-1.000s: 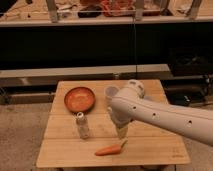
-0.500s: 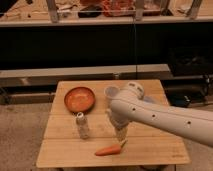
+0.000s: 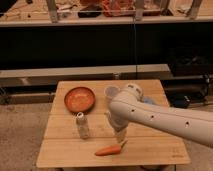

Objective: Knock the bottle over

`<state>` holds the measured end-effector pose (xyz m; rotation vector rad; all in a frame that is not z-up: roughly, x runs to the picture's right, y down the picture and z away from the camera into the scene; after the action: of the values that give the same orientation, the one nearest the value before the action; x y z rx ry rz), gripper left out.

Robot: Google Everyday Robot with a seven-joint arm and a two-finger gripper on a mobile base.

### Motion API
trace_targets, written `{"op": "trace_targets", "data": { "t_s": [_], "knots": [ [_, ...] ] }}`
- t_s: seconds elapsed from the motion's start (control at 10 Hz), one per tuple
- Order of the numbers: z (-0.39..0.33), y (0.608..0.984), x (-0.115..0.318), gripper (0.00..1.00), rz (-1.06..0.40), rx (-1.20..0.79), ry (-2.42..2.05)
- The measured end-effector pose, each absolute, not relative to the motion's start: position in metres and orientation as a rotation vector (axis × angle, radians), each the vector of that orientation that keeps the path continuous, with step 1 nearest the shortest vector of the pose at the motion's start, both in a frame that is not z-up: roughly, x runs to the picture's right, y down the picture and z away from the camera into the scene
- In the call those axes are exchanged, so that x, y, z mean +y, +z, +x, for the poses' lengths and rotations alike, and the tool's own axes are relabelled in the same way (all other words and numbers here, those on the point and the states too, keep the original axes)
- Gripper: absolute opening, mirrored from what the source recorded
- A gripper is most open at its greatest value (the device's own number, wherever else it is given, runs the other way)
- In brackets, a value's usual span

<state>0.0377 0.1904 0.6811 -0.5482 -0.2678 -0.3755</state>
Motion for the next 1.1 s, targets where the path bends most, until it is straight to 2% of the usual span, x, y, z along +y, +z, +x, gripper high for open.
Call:
{"op": "trace_targets", "data": {
  "t_s": [1.1],
  "knots": [
    [0.033,0.687,0.205,0.8,-0.574,-0.292,-0.395]
  ]
}}
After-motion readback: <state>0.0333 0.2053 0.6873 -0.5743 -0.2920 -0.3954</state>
